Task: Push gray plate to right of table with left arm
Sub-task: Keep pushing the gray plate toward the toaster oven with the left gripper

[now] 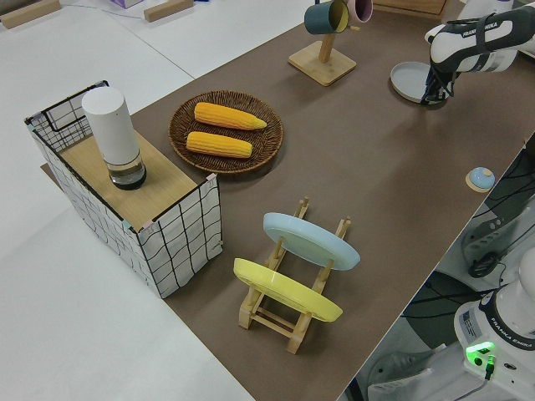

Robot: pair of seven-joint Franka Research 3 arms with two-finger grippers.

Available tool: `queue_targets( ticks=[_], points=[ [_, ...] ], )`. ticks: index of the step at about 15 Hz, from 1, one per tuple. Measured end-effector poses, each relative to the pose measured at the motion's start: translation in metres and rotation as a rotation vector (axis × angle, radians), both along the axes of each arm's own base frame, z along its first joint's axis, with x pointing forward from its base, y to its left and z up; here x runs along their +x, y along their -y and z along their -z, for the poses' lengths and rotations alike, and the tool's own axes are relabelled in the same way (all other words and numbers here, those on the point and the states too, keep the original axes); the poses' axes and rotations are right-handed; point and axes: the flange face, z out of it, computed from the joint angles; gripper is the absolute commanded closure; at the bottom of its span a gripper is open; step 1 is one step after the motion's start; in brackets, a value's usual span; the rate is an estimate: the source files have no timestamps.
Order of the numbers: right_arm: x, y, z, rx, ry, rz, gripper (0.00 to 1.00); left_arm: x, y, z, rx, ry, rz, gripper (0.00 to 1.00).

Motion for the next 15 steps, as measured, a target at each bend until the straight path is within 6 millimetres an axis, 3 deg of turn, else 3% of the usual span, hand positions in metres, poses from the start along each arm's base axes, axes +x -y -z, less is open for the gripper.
queue_targets(
  ticks=[8, 15],
  points=[
    [0.0, 0.0, 0.0, 0.0, 0.0, 0.0, 0.017, -0.014, 0.053, 0.001, -0.015, 0.03, 0.011, 1.0],
    [0.0, 0.0, 0.0, 0.0, 0.0, 0.0, 0.017, -0.025, 0.078, 0.001, -0.013, 0.054, 0.017, 1.0]
  ],
)
